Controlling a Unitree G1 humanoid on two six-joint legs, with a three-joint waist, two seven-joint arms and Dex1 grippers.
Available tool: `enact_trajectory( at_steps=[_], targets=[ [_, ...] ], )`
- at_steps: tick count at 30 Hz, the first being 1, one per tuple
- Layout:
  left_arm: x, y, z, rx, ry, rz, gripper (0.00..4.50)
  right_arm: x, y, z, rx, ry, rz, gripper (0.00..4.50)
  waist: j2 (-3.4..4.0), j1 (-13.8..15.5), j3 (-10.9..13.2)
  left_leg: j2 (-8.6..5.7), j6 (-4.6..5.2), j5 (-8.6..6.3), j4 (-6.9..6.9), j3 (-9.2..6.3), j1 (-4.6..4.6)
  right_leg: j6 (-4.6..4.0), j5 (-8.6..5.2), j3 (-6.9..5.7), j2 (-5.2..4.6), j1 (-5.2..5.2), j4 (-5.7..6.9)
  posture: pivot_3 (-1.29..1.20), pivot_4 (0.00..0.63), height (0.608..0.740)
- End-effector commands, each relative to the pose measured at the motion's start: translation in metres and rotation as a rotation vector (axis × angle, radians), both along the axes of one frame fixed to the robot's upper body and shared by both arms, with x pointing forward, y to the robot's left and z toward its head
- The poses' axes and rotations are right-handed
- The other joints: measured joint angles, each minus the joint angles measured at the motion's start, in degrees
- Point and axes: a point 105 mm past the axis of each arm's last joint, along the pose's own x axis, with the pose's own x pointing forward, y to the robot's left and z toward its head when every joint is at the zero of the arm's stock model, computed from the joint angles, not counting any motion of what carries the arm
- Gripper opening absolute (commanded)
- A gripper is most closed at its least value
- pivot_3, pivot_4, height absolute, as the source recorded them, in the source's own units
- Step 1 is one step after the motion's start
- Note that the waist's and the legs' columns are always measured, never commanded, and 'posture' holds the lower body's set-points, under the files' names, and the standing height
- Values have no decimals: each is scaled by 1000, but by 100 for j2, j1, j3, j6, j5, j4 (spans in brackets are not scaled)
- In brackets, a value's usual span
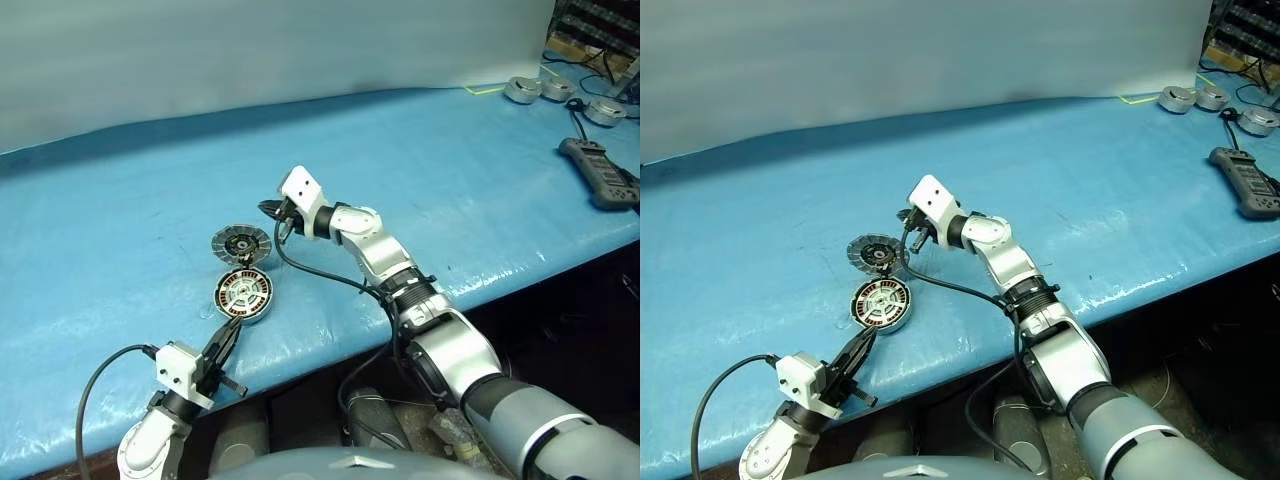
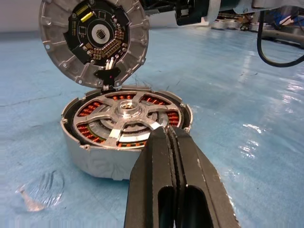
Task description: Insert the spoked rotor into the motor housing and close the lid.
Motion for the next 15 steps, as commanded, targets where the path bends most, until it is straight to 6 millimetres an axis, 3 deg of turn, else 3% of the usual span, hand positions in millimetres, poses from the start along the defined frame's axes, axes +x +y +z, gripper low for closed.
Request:
enact_trajectory(
  at_steps=[1,9,15],
  targets=[
    [-1,-2,4,1,-34,13,47,-15,19,8,50,35,151,0,2,0,1,0,0,0,0,0,0,0,0,0,0,0,1,0,150,740],
    [0,-4,3,-9,-34,22,47,-54,32,-6,32,184,442,0,13,-1,8,0,-1,0,1,0,0,0,-1,0,0,-2,2,0,150,740],
    [-3,-4,2,-13,-28,17,47,-71,26,-15,40,221,485,0,15,5,9,0,-6,-4,0,0,-2,-1,-2,0,0,-4,1,0,150,740]
  ],
)
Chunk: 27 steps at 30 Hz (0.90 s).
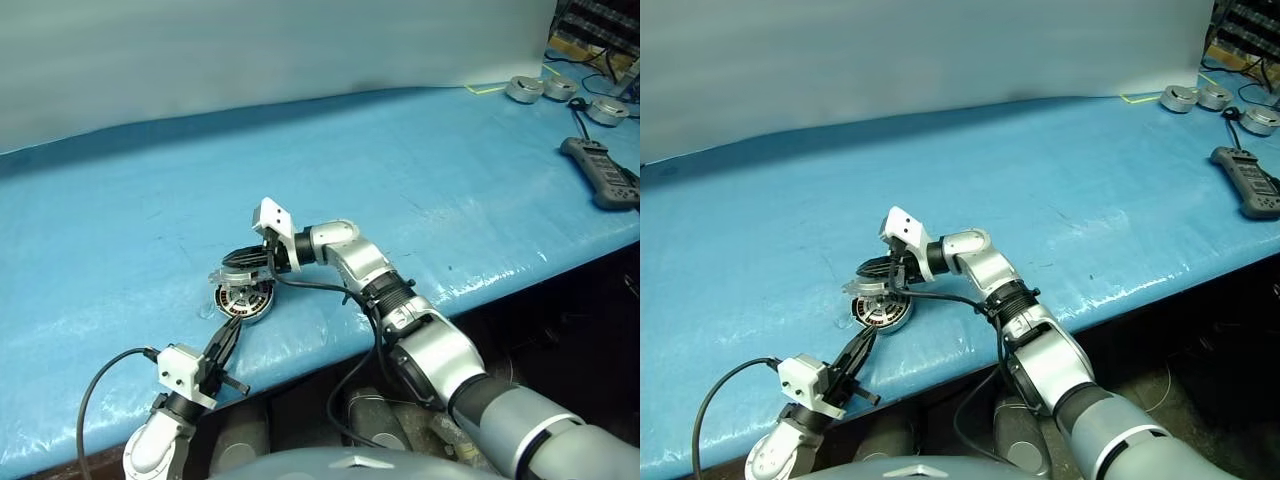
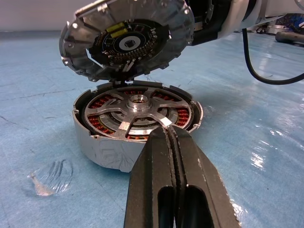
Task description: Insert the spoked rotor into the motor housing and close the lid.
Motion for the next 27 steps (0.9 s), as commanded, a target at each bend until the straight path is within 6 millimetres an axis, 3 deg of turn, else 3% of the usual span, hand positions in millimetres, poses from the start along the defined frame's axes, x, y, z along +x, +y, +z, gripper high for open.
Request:
enact_trajectory(
  at_steps=[1,8,20,23,27],
  targets=[
    [-3,0,3,-2,-16,-6,47,-10,0,4,41,-1,16,0,1,-3,0,0,-1,0,0,0,-1,0,0,0,0,0,-1,0,150,740],
    [-10,9,-4,-1,10,9,47,-26,-4,-15,73,49,-76,0,2,-11,1,1,-6,-4,-2,1,0,-5,-4,0,0,-5,1,0,150,740],
    [-16,14,-2,31,-11,4,47,-26,-4,-28,104,93,-290,0,3,-7,1,5,-13,-8,-1,2,-1,-6,-6,0,1,-7,-1,0,150,740],
    [-13,15,2,14,-28,20,47,-33,-6,-19,130,111,-301,0,2,1,1,6,-14,-8,-1,1,-1,-7,-7,-1,1,-8,-2,0,150,740],
    [-4,21,13,14,-72,65,47,-39,-15,17,267,98,-361,0,3,6,3,8,-17,-10,-1,1,-9,-8,-8,-2,1,-14,-2,0,150,740]
  ],
)
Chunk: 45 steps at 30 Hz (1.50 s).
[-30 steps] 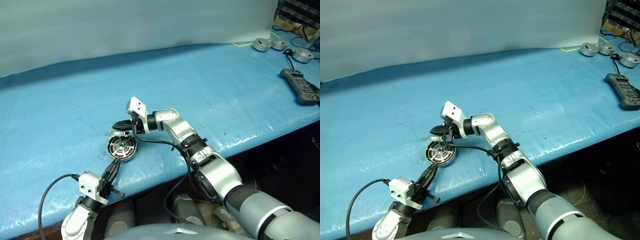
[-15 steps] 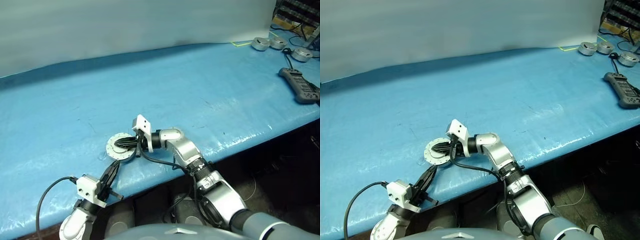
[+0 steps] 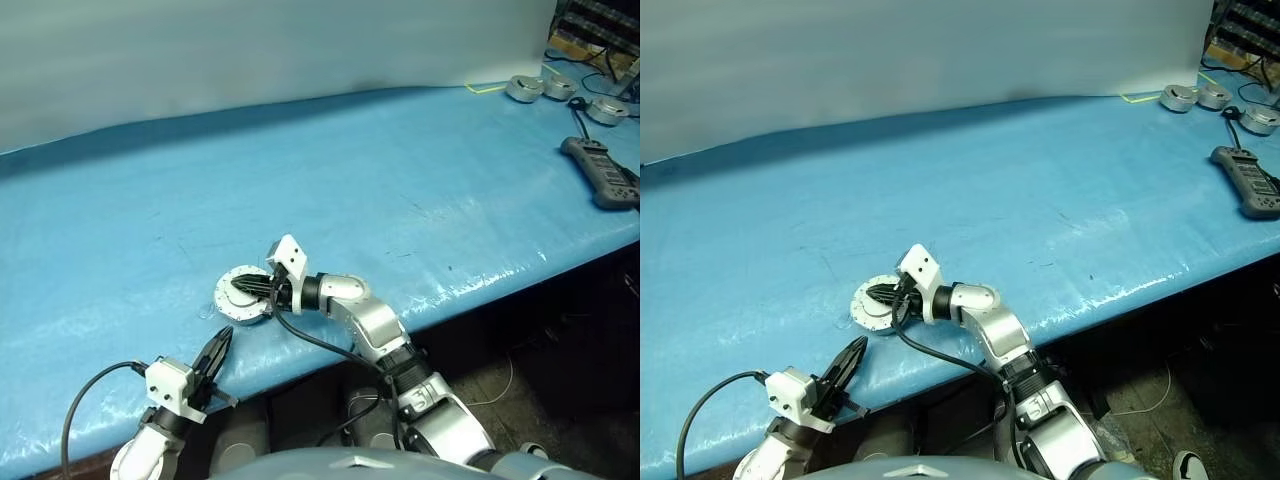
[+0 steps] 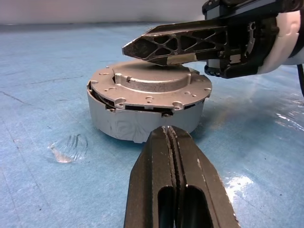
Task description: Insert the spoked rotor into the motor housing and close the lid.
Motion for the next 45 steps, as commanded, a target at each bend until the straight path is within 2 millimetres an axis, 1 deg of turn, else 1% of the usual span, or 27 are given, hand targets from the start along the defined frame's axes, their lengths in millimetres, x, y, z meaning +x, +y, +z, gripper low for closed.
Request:
enact_trajectory(
  at_steps=[1,2,5,7,10,16,17,20,25,29,33,36,38,41,42,43,44,45],
  targets=[
    [8,7,20,5,-80,37,47,-6,-5,44,126,-61,-47,0,1,1,1,0,-1,0,0,0,-2,0,0,0,0,-1,0,0,150,740],
    [9,8,21,7,-83,35,47,-7,-7,47,126,-70,-70,0,1,1,1,2,-2,-1,0,0,-3,-1,-1,-1,1,-3,0,0,150,740],
    [11,14,24,14,-83,35,0,-10,-12,50,102,-90,-99,593,0,-4,0,4,-6,-4,-1,1,-1,-3,-3,-2,2,-3,0,0,150,740],
    [14,23,26,20,-78,42,0,-14,-13,49,56,-120,-101,1290,0,-4,1,5,-9,-6,-1,1,-1,-5,-4,-4,2,-3,-3,0,150,740],
    [18,34,26,-1,-52,44,0,-18,-12,42,-34,-161,-85,2292,-1,-5,2,7,-10,-6,-3,1,-3,-8,-5,-8,1,-5,-5,0,150,740],
    [22,40,26,-13,-48,31,0,-22,-3,28,-134,-190,-36,4285,-4,-9,2,9,-10,-7,-4,2,-3,-9,-6,-11,2,-3,-9,0,150,740],
    [20,37,27,-11,-53,-5,0,-23,-1,26,-151,-196,-27,4480,-5,-8,1,9,-10,-7,-4,2,-3,-9,-6,-12,2,-3,-9,0,150,740],
    [14,32,27,20,-45,-91,0,-26,5,21,-190,-216,-5,4480,-7,-8,1,11,-10,-7,-5,1,-3,-9,-6,-14,4,-3,-10,0,150,740],
    [5,27,14,119,2,-185,0,-20,10,16,-233,-236,-11,4480,-6,-7,2,12,-11,-7,-7,1,-3,-10,-7,-13,4,-3,-12,0,150,740],
    [4,24,8,135,24,-206,0,-12,11,14,-235,-229,-50,4480,-8,-7,1,13,-12,-8,-8,1,-3,-10,-7,-16,4,-3,-13,0,150,740],
    [4,23,7,131,25,-206,0,-5,9,14,-237,-211,-89,4480,-8,-6,1,14,-12,-8,-11,1,-4,-11,-7,-16,4,-4,-14,0,150,740],
    [5,22,6,130,25,-211,0,-2,6,7,-269,-201,-105,4480,-8,-6,1,14,-12,-8,-11,1,-4,-11,-7,-16,4,-4,-14,0,150,740],
    [6,22,6,132,21,-211,0,-4,5,2,-284,-198,-98,4480,-8,-7,1,14,-12,-8,-11,0,-3,-11,-7,-16,5,-3,-14,0,150,740],
    [8,23,5,132,15,-207,0,-7,5,-1,-294,-212,-86,3893,-8,-6,1,15,-12,-8,-12,0,-3,-11,-7,-16,5,-3,-15,0,150,740],
    [8,23,5,134,13,-205,0,-8,5,-3,-301,-224,-81,3581,-8,-6,1,15,-12,-8,-12,0,-3,-11,-7,-16,5,-3,-15,0,150,740],
    [9,23,4,136,13,-204,0,-9,5,-4,-304,-230,-76,3176,-8,-6,1,15,-12,-8,-12,0,-3,-11,-7,-17,6,-3,-15,0,150,740],
    [10,24,4,140,13,-202,0,-11,5,-5,-304,-232,-72,3046,-8,-2,1,15,-12,-8,-11,0,-3,-11,-7,-17,6,-2,-15,0,150,740],
    [10,24,3,141,13,-200,0,-12,6,-6,-304,-233,-67,3043,-8,1,1,15,-12,-8,-10,0,-1,-11,-7,-17,6,-1,-15,0,150,740]
  ],
)
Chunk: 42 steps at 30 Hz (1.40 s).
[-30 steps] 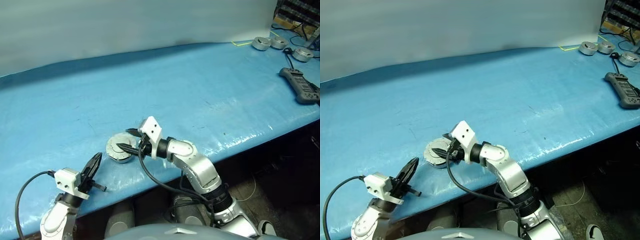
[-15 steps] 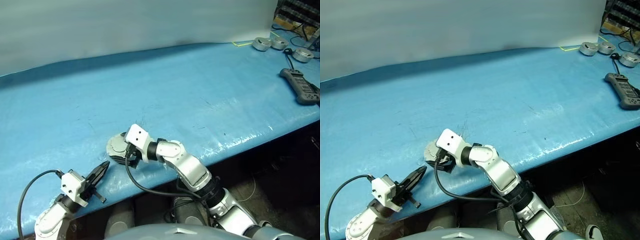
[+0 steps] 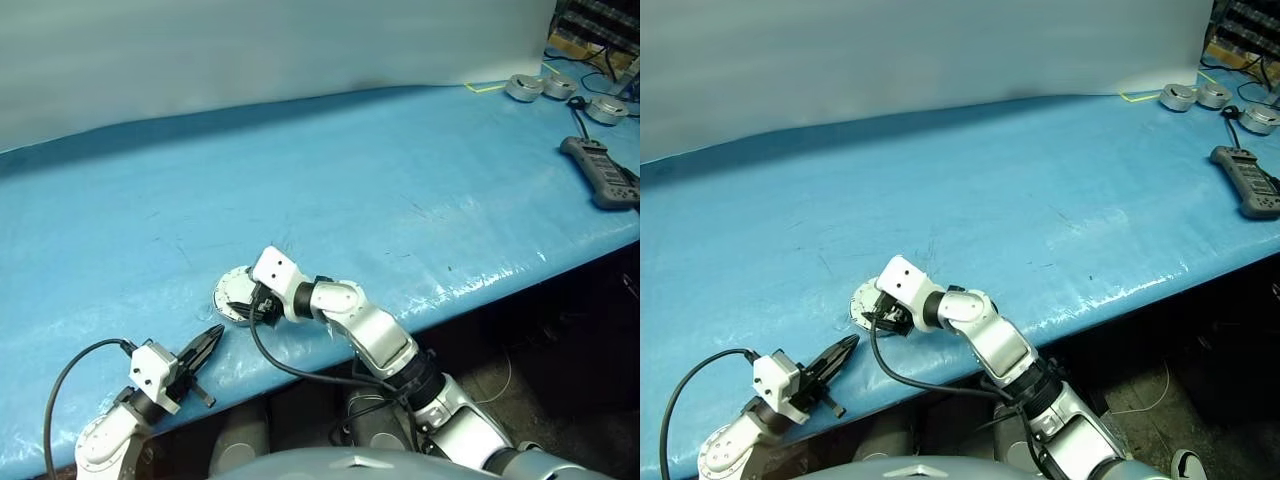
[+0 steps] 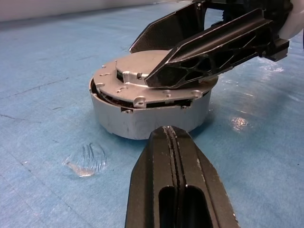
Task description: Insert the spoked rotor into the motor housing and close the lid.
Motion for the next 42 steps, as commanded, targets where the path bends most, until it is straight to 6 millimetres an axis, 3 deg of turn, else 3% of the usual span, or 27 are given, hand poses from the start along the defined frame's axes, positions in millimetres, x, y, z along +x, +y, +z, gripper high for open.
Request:
enact_trajectory(
  at_steps=[1,11,23,42],
  targets=[
    [1,0,2,13,-31,-3,0,-6,3,2,14,-28,21,3043,0,2,0,0,0,0,0,0,2,0,0,0,0,2,0,0,150,740],
    [1,0,2,4,-32,2,0,-5,7,9,69,-14,-7,3043,0,-4,0,1,0,-1,-2,0,2,0,0,0,1,0,-2,0,150,740],
    [3,-1,3,-11,-35,16,0,-11,15,-5,-17,-13,-8,3043,-1,-13,-1,12,-1,-1,-2,0,7,0,0,0,9,1,-1,0,150,740],
    [6,-4,0,-12,-28,-5,0,8,-1,-20,-139,-34,-137,3043,1,-7,-2,13,-2,-2,-1,-1,9,-1,0,0,10,1,0,0,150,740]
  ],
)
